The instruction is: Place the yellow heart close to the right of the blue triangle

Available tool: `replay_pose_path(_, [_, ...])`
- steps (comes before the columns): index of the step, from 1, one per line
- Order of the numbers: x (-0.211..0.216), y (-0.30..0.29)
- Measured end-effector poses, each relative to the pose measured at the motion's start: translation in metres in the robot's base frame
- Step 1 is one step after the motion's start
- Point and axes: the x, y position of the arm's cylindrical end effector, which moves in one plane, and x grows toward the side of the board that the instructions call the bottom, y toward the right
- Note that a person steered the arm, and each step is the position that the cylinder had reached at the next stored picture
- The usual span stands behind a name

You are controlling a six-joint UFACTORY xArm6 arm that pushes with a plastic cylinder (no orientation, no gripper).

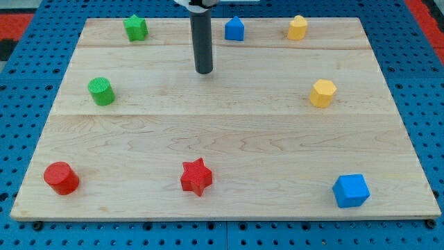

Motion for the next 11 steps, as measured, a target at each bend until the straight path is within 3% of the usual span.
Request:
replay_pose_path(2, [0.0, 0.078])
replay_pose_path(3, [-0.014, 0.129])
replay_pose_path(4, [-0.06, 0.154])
replay_pose_path(5, [-0.071, 0.222])
replay_pose_path(6, [-0.081, 0.253])
replay_pose_path(7, [-0.115, 0.238])
replay_pose_path(9, [-0.108, 0.12])
replay_pose_path(11, [-0.108, 0.18])
